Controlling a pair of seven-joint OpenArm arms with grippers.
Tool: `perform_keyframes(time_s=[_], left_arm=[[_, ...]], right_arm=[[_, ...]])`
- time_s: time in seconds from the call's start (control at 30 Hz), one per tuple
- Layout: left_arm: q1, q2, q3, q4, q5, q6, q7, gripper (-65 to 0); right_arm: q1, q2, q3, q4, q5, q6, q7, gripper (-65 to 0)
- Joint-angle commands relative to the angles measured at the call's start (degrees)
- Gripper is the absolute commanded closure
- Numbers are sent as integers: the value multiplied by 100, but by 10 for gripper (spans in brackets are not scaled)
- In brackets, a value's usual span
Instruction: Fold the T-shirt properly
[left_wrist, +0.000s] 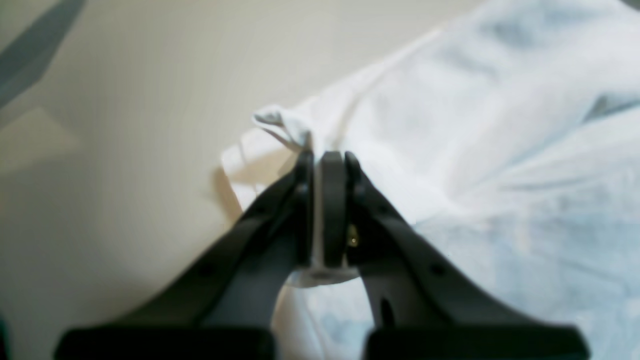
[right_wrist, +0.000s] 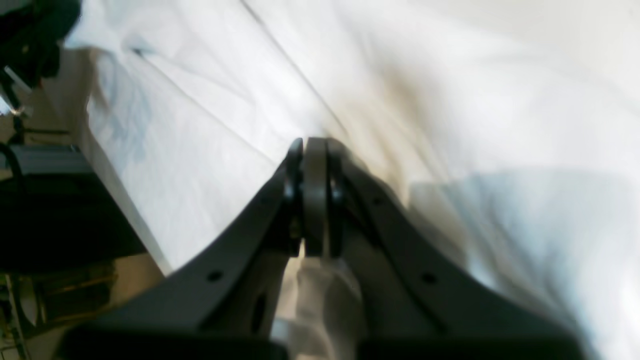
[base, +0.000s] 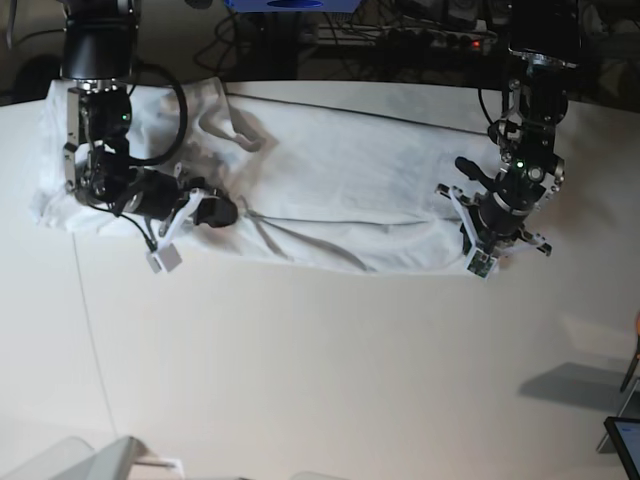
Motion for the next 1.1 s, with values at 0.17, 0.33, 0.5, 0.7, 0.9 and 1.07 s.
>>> perform_keyframes(time_s=[0.17, 0.33, 0.5, 0.7, 0.9, 1.07], left_arm=[[171, -200, -117, 118, -2, -327, -79, -8], [329, -173, -566, 162, -20, -380, -88, -113], [452, -173, -891, 399, -2, -626, -88, -153], [443, -173, -1137, 469, -46, -740, -97, -190], [566, -182, -1550, 935, -1013, -2103, -88, -191], [566, -94, -1946, 1006, -1180, -2318, -88, -186]], right_arm=[[127, 56, -13, -150, 78, 24, 104, -1], [136, 56, -13, -150, 78, 24, 104, -1], [171, 56, -13, -150, 78, 15, 104, -1], [171, 30, -21, -150, 78, 15, 104, -1], [171, 30, -21, -405, 78, 15, 104, -1], [206, 30, -21, -563, 78, 15, 113, -1]])
